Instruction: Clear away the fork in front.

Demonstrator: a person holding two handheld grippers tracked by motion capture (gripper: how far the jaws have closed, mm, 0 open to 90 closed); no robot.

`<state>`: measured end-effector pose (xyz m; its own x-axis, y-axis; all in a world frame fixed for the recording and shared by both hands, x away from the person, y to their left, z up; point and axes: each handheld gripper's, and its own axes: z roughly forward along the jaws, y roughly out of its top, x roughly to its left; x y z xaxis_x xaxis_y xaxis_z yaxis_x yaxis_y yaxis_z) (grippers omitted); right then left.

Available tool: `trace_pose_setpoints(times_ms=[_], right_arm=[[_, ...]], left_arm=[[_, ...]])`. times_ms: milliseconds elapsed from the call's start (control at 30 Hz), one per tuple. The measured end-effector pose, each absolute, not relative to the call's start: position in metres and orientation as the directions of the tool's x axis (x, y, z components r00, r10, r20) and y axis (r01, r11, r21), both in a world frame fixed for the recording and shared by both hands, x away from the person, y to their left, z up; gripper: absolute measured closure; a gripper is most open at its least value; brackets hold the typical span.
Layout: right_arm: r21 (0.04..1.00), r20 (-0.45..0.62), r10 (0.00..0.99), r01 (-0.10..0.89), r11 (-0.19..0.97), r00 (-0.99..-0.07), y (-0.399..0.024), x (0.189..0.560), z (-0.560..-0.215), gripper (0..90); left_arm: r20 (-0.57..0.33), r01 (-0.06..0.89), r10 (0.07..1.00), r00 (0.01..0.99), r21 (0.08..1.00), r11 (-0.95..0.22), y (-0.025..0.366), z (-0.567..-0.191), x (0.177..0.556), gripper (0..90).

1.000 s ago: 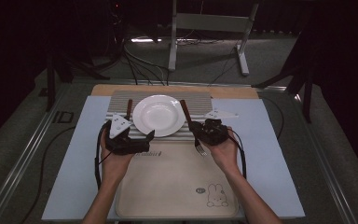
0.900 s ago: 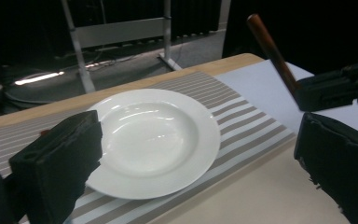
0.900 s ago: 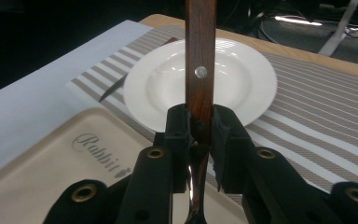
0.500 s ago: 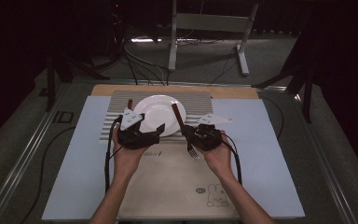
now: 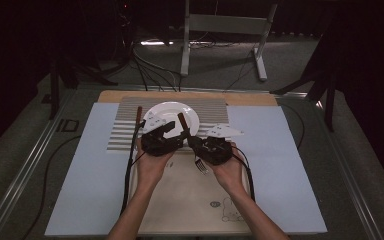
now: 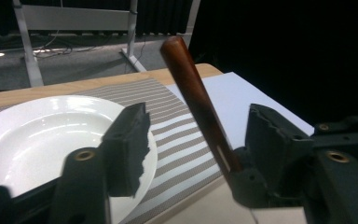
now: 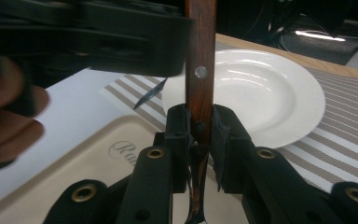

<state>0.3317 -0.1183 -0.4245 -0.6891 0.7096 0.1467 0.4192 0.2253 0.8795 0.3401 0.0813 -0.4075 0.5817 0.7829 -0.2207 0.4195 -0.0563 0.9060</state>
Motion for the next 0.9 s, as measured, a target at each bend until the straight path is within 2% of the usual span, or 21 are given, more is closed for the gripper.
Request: trace_pose_setpoints(times_ms=[267, 367, 500, 633, 700, 767, 900], right_arm=[[0.894, 0.146, 0.708, 0.398, 0.204, -0.691, -0.116, 0.329, -0.421, 77.9], [0.894, 0.148, 0.708, 0.399, 0.202, -0.690, -0.116, 0.329, -0.422, 77.9], [0.894, 0.153, 0.699, 0.399, 0.204, -0.699, -0.117, 0.331, -0.423, 76.2], [0.891, 0.153, 0.706, 0.405, 0.205, -0.692, -0.120, 0.334, -0.426, 42.5], [0.885, 0.151, 0.724, 0.419, 0.205, -0.673, -0.122, 0.335, -0.427, 30.1], [0.886, 0.146, 0.742, 0.421, 0.197, -0.655, -0.125, 0.336, -0.428, 23.8], [0.884, 0.133, 0.750, 0.419, 0.206, -0.648, -0.131, 0.335, -0.430, 20.0]], left_arm=[[-0.278, 0.434, 0.738, 0.615, 0.901, -0.022, 0.077, -0.410, 0.342, 74.4], [-0.309, 0.442, 0.705, 0.638, 0.897, -0.007, 0.076, -0.410, 0.341, 79.7], [-0.306, 0.447, 0.703, 0.642, 0.895, -0.018, 0.077, -0.410, 0.342, 80.6], [-0.299, 0.448, 0.713, 0.635, 0.894, -0.024, 0.081, -0.409, 0.343, 80.6], [-0.297, 0.448, 0.714, 0.634, 0.893, -0.027, 0.083, -0.408, 0.343, 80.6], [-0.294, 0.450, 0.719, 0.630, 0.893, -0.029, 0.087, -0.407, 0.343, 80.6], [-0.296, 0.454, 0.722, 0.626, 0.890, -0.029, 0.091, -0.406, 0.342, 80.5]])
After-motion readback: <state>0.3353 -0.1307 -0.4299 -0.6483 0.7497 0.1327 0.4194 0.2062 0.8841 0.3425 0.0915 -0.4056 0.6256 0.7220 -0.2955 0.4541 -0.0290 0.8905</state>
